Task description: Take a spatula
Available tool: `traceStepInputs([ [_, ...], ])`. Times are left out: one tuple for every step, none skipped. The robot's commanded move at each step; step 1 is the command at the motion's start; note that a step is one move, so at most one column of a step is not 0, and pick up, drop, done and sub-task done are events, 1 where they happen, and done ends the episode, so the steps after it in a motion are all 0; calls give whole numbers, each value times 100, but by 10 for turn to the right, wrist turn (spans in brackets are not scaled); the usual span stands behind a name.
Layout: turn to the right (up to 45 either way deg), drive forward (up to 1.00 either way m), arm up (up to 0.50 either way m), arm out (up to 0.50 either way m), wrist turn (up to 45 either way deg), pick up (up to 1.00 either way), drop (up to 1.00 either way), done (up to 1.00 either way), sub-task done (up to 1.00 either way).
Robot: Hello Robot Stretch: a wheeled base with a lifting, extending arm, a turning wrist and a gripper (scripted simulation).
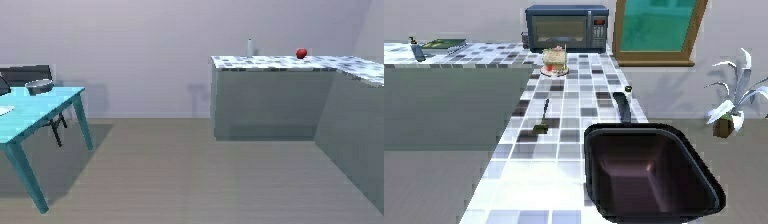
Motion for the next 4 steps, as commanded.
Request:
traceStepInputs([
  [0, 0, 50, 0, 0, 0, 0, 0, 0],
  [0, 0, 38, 0, 0, 0, 0, 0, 0],
  [0, 0, 0, 32, 0, 0, 0, 0, 0],
  [0, 0, 0, 0, 450, 0, 0, 0, 0],
])
